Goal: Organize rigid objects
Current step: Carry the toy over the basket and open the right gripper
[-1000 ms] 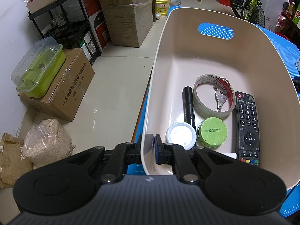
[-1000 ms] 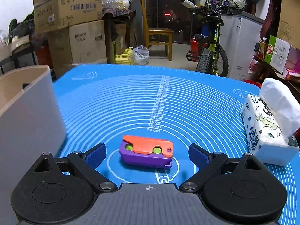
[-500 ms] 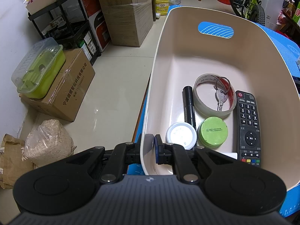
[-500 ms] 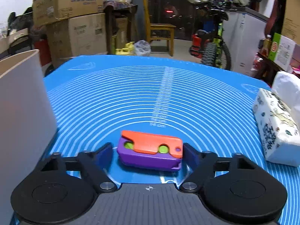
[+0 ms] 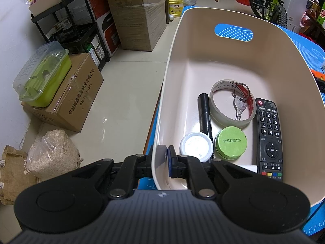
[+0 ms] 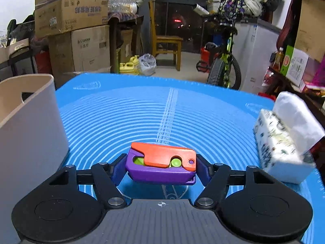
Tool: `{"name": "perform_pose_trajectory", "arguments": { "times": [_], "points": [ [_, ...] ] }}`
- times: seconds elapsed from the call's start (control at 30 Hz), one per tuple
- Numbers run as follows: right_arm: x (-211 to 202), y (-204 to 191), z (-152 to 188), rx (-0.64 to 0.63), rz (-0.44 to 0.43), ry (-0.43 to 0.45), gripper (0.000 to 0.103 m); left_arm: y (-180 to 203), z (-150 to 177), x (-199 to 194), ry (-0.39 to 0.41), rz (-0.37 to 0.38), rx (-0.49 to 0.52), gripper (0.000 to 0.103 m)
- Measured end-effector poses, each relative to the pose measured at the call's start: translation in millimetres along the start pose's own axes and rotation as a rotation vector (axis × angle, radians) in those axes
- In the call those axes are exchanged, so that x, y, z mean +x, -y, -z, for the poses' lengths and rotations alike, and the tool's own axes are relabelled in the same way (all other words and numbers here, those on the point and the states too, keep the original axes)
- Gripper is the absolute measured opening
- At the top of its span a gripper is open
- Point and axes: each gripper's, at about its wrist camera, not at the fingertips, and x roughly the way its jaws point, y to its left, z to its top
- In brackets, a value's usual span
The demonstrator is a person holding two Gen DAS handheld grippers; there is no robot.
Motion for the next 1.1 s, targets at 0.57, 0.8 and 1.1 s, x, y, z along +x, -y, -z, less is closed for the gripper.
{"name": "perform_pose_trajectory", "arguments": {
  "times": [0.57, 0.8, 1.1],
  "points": [
    [-117, -60, -50, -0.110, -0.187, 0.185, 0.072, -2, 1, -2, -0.001, -0.007, -0.001, 0.013],
    [-129, -107, -47, -0.152, -0.293, 0.164, 0.072, -2, 0, -3, -0.001, -0.007, -0.001, 0.013],
    [-117, -159, -20, -0.260, -0.354, 0.045, 0.072, -2, 1, -3, 0.000, -0.007, -0.001, 0.013]
  ]
}}
